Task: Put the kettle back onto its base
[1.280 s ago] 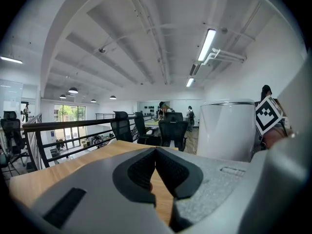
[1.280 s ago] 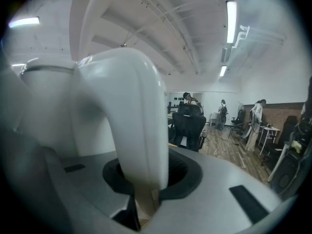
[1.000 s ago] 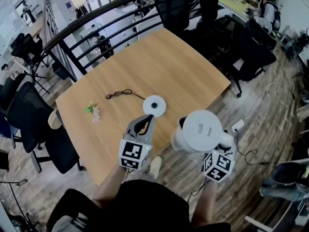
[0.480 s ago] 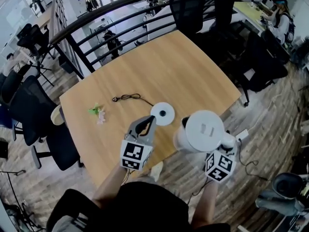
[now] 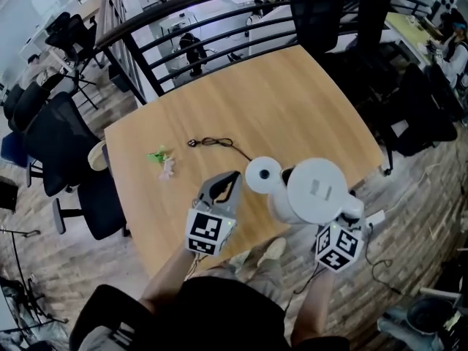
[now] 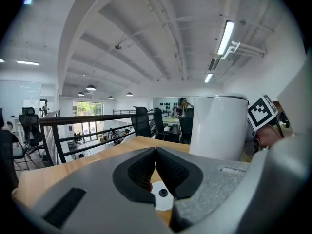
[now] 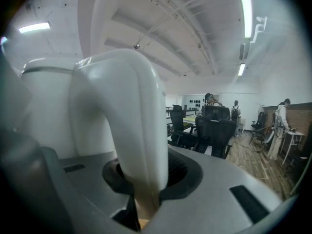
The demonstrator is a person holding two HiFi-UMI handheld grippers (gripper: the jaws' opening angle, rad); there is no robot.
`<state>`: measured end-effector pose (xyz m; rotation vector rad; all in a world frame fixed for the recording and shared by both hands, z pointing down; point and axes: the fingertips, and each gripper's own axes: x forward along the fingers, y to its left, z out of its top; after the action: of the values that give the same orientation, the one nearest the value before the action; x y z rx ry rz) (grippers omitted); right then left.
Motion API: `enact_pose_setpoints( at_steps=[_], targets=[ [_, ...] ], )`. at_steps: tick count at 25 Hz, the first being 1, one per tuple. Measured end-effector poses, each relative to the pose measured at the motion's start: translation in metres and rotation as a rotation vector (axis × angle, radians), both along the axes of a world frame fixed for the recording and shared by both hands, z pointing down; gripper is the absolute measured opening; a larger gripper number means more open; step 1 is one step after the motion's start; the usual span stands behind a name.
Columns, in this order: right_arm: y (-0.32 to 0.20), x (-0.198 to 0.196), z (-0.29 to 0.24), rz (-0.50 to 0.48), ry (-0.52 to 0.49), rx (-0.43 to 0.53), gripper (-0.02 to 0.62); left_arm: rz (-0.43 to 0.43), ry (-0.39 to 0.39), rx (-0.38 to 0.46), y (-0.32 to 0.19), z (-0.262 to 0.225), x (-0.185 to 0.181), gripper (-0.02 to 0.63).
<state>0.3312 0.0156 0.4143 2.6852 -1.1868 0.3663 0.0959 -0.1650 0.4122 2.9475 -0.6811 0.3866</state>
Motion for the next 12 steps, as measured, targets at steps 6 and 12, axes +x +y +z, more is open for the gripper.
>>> enact_pose_setpoints(
  at_steps=[6,12],
  targets=[
    [-0.042,0.004,0.003,-0.086,0.003,0.012,0.075,-0.087,-0.006,-0.006,-0.015,0.008,-0.009,0.003],
    [-0.083,0.013,0.014,-0.174,0.013,0.029,0.075,-0.196,-0.018,-0.022,-0.033,0.022,-0.018,0.003]
  ],
)
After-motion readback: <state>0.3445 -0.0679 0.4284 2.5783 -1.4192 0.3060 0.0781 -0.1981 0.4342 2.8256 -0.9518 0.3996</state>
